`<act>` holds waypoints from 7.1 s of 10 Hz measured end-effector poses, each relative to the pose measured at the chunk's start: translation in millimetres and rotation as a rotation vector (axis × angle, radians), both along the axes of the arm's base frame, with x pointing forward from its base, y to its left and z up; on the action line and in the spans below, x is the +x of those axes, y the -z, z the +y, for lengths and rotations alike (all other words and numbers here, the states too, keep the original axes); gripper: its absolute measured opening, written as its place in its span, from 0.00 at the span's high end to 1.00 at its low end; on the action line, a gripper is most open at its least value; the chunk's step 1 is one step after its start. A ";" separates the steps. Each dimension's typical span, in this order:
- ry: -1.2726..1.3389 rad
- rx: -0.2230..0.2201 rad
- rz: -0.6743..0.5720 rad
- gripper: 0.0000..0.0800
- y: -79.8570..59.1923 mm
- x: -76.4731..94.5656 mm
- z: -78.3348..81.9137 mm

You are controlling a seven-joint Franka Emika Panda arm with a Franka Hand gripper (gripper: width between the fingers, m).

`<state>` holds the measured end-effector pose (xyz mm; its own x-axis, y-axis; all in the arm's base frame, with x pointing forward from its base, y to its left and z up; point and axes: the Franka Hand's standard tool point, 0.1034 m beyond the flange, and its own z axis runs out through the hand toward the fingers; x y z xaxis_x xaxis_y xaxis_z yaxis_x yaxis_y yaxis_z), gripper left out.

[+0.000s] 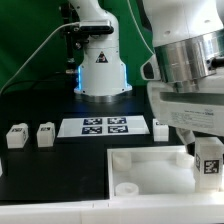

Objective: Assemble one leg

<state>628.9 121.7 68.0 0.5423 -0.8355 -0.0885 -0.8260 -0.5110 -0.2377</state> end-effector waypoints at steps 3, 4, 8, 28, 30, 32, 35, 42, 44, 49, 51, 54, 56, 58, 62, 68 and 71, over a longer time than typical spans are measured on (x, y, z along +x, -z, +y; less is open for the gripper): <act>-0.290 -0.055 -0.048 0.19 1.3 -1.0 0.1; -0.472 -0.116 -0.046 0.19 -1.1 -0.9 4.9; -0.793 -0.207 -0.092 0.19 -4.5 3.4 5.9; -0.495 -0.143 -0.118 0.19 1.0 -3.5 4.1; -0.802 -0.230 -0.154 0.19 -0.4 -2.4 6.9; -1.100 -0.323 -0.194 0.19 -3.3 2.1 5.0; -1.079 -0.316 -0.191 0.32 -2.6 1.4 4.2; -0.205 -0.134 -0.089 0.62 1.6 0.3 -4.4; 0.085 -0.050 -0.046 0.62 1.8 -0.6 -6.4; 0.455 0.076 0.016 0.62 2.4 -2.1 -6.2; 0.403 0.065 0.007 0.51 2.9 -2.4 -6.0; -0.021 -0.049 0.004 0.21 2.0 -8.8 7.5; -0.216 -0.090 -0.022 0.19 1.8 -8.7 6.9; -0.413 -0.121 -0.057 0.19 2.0 -8.5 5.5; -0.990 -0.262 -0.126 0.19 1.0 -6.8 0.0; -0.756 -0.230 -0.091 0.63 1.7 -7.0 -0.9; -0.465 -0.185 -0.052 0.63 1.4 -6.4 -2.2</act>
Offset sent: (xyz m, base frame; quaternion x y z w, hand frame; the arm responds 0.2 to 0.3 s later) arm 0.0092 0.0000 0.0056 -0.1396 0.0524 -0.4551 0.8779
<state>622.4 119.5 66.6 0.8609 -0.5032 0.0748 -0.4901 -0.8598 -0.1434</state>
